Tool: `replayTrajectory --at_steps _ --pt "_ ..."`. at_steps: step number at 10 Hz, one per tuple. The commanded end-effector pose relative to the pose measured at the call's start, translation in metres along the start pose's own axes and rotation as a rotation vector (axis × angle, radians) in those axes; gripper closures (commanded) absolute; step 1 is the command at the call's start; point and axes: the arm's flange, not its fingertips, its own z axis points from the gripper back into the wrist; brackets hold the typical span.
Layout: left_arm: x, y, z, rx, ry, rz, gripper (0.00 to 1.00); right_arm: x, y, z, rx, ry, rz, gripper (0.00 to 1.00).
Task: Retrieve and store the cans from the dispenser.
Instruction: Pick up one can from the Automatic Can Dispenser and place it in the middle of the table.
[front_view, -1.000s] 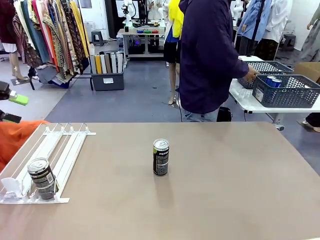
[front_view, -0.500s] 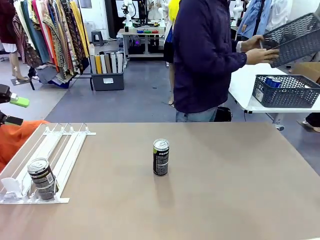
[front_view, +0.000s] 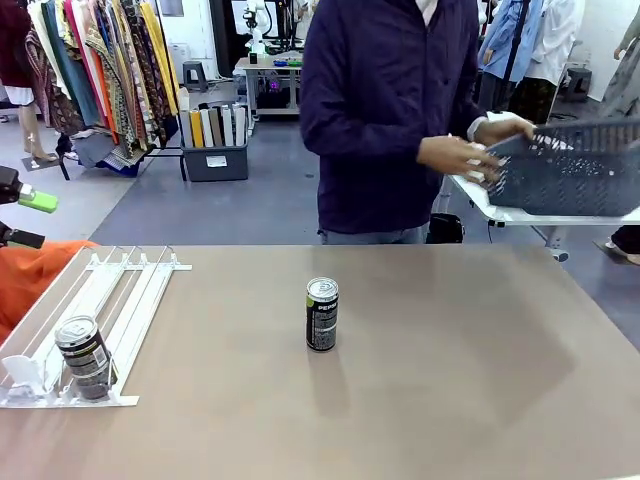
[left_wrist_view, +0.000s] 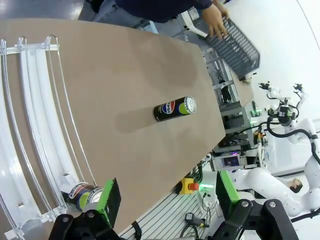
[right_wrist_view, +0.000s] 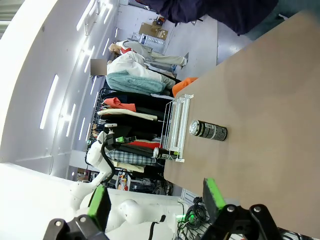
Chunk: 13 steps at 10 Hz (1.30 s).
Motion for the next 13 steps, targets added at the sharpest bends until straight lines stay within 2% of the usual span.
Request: replayTrajectory --at_steps 1,3,4,5,6,7,9,10,12,13 --pt "0.000 0.000 0.000 0.001 -0.001 0.000 0.00 0.004 0.003 -0.002 0.027 -0.017 0.016 0.00" --pt "-0.004 -0.033 -0.031 0.293 0.297 -0.085 0.00 0.004 0.003 -0.002 0.027 -0.017 0.016 0.00" --pt "-0.016 -0.051 -0.054 0.503 0.450 -0.142 0.00 0.004 0.003 -0.002 0.027 -0.017 0.016 0.00" --pt "-0.022 -0.057 -0.075 0.714 0.490 -0.133 0.00 0.004 0.003 -0.002 0.027 -0.017 0.016 0.00" --pt "-0.026 -0.061 -0.089 0.854 0.528 -0.140 0.00 0.004 0.003 -0.002 0.027 -0.017 0.016 0.00" --pt "-0.027 -0.064 -0.093 0.974 0.506 -0.134 0.00 0.004 0.003 -0.002 0.027 -0.017 0.016 0.00" --pt "-0.019 -0.070 -0.106 0.971 0.391 -0.188 0.00 0.004 0.003 -0.002 0.027 -0.017 0.016 0.00" --pt "-0.026 -0.071 -0.103 0.889 0.463 -0.157 0.00 0.004 0.003 -0.002 0.027 -0.017 0.016 0.00" --pt "-0.026 -0.071 -0.103 0.889 0.463 -0.157 0.00 0.004 0.003 -0.002 0.027 -0.017 0.016 0.00" --pt "-0.024 -0.074 -0.107 0.932 0.458 -0.187 0.00 0.004 0.003 -0.002 0.027 -0.017 0.016 0.00"
